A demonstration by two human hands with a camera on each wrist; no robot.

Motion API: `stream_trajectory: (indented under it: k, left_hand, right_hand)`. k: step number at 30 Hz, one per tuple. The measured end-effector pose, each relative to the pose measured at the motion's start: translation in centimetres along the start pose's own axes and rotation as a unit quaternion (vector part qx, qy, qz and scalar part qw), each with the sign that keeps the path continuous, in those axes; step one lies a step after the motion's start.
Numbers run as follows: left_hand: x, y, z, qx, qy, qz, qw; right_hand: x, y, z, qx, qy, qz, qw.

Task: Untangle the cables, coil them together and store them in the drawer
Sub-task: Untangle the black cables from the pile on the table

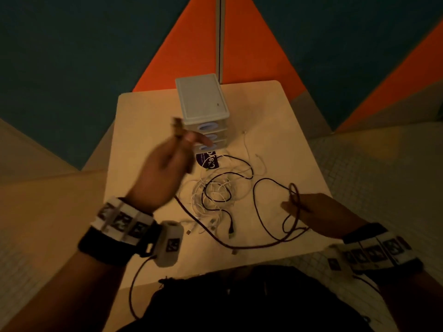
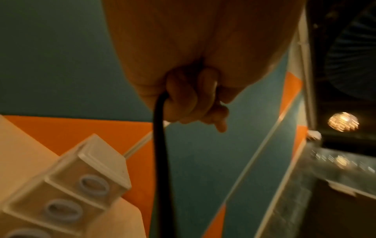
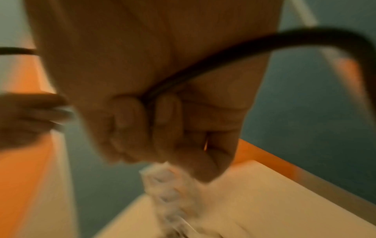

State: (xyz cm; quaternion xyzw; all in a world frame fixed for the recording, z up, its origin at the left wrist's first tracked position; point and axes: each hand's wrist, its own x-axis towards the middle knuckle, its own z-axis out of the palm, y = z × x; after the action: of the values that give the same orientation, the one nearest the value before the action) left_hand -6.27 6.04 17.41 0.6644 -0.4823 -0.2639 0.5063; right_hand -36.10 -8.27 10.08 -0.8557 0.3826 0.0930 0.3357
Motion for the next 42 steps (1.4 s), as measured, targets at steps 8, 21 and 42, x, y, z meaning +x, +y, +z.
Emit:
stream_trajectory:
  k: [8, 21, 42]
  left_hand:
    - [-0.5, 0.9, 6.5, 0.109, -0.225, 0.022, 0.968]
    - [3.2, -1.5, -3.5, -0.081, 0.203, -0.016, 0.976]
    - [0.1, -1.8, -3.7, -0.064, -0.211, 0.016, 0.975]
  right_hand:
    - [2.4, -9.4, -2.0, -0.197, 0.005, -0.148, 0.969]
    - [1.0, 8.7, 1.1, 0.101, 0.078, 0.112, 0.985]
    - [-0.4, 10.0, 11.8, 0.023, -0.269, 0.260, 0.927]
